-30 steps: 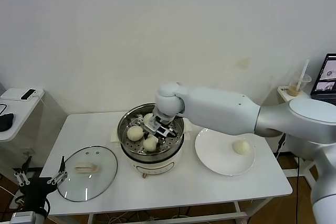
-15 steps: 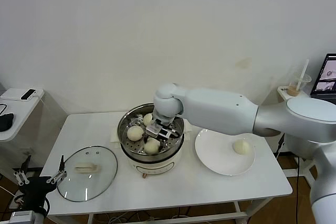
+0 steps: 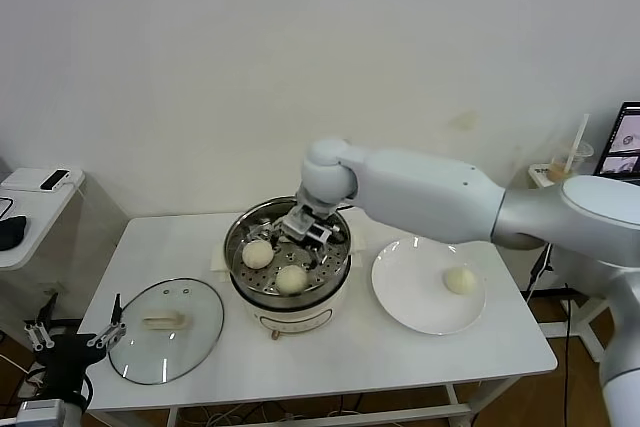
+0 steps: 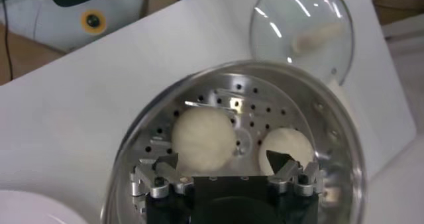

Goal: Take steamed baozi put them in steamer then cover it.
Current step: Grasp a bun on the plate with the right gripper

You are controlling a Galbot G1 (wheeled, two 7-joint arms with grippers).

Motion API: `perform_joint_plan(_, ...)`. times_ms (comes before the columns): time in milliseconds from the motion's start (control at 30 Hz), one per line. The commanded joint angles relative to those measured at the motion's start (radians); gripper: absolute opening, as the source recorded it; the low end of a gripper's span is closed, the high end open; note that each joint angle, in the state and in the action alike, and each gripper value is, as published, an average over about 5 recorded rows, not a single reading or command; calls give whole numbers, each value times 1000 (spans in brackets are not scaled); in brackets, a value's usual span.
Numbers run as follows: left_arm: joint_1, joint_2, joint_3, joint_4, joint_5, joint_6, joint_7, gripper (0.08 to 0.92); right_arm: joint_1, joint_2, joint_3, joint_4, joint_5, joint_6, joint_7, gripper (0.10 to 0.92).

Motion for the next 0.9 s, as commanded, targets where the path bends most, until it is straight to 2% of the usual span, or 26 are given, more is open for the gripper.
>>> perform_joint_plan(33, -5, 12, 3, 15, -5, 2, 1, 823, 37, -81, 83, 8, 42, -179, -29, 823)
perform_joint_plan(167, -17, 19, 13, 17, -8, 5, 2, 823, 63, -208, 80, 57, 74, -286, -27, 823)
perform_joint_plan(333, -24, 33, 28, 18, -27, 15, 6, 823, 39, -388, 78, 89, 10, -361, -11, 823)
perform_joint_plan(633, -41, 51, 44, 28, -31, 21, 6, 823, -201, -648, 246, 88, -93, -344, -17, 823)
perform_joint_plan(900, -38, 55, 49, 29, -27, 22, 6, 823, -492, -710, 466, 56, -237, -292, -36, 823)
